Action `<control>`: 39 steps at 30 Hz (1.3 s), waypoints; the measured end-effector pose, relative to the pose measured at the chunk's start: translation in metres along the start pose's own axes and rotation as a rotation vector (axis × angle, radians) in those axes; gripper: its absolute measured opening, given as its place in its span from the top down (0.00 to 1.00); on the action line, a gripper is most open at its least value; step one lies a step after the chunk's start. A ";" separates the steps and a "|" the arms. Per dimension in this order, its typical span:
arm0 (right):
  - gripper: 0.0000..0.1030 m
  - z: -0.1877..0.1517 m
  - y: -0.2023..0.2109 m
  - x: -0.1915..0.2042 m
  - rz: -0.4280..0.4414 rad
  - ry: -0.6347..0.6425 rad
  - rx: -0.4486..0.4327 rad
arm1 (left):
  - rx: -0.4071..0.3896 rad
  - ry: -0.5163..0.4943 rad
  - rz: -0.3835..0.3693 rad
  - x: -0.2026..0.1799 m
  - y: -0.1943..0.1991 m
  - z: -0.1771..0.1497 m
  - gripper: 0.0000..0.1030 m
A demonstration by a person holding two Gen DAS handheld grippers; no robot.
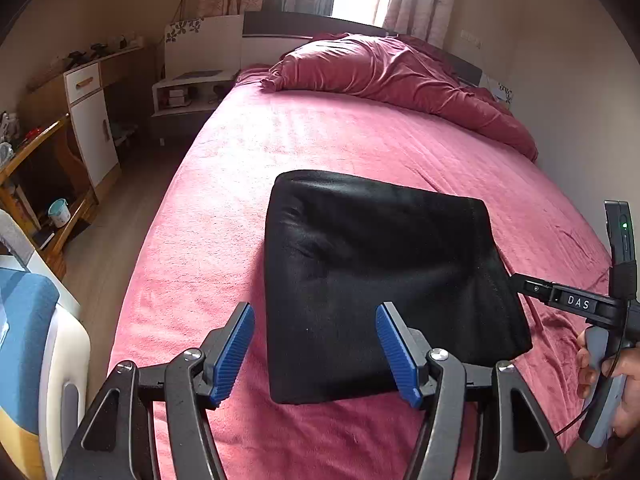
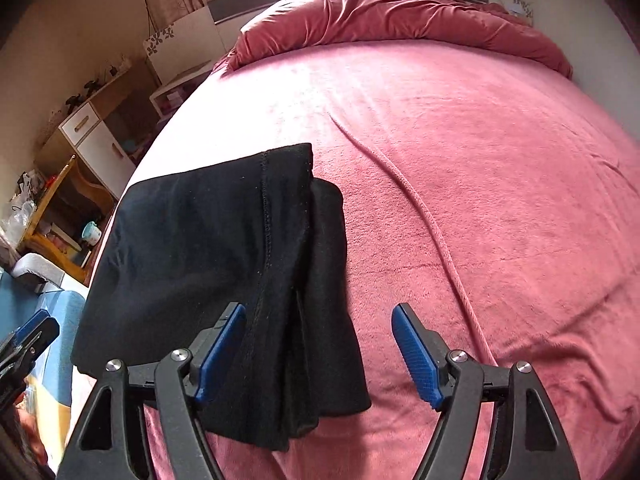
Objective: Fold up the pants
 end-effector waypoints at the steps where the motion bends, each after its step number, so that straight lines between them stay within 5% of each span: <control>1: 0.26 0.001 0.003 0.001 -0.001 0.001 -0.005 | -0.001 0.001 0.001 0.001 0.002 -0.002 0.37; 13: 0.28 -0.028 0.020 0.012 0.038 -0.031 0.024 | 0.028 0.009 0.007 0.002 0.007 -0.026 0.37; 17: 0.44 -0.040 0.004 0.008 0.030 -0.052 0.069 | 0.069 0.023 0.008 0.004 -0.004 -0.038 0.37; 22: 1.00 -0.025 0.016 0.004 0.084 -0.084 0.027 | 0.072 0.037 -0.014 0.004 -0.008 -0.037 0.37; 29: 1.00 -0.038 -0.008 0.000 0.021 -0.020 0.068 | 0.209 -0.028 -0.010 -0.008 -0.041 -0.063 0.35; 35: 0.98 -0.037 -0.001 0.006 0.011 0.025 0.046 | 0.145 0.030 -0.007 0.000 -0.020 -0.057 0.34; 38: 0.79 -0.031 0.018 0.012 -0.009 0.037 0.006 | 0.091 0.038 0.021 0.005 0.003 -0.051 0.34; 39: 0.59 -0.030 0.025 0.015 -0.008 0.039 -0.017 | 0.078 0.040 0.025 0.006 0.010 -0.050 0.34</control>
Point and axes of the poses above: each gripper's, at about its wrist camera, not at the fingertips, and y roughly against the way its jaws point, x to its left, z to its top, the point moved 7 cm from there along -y, roughly the way its jaws point, and after that the axes turned 11 degrees about -x, right-handed, at the moved point
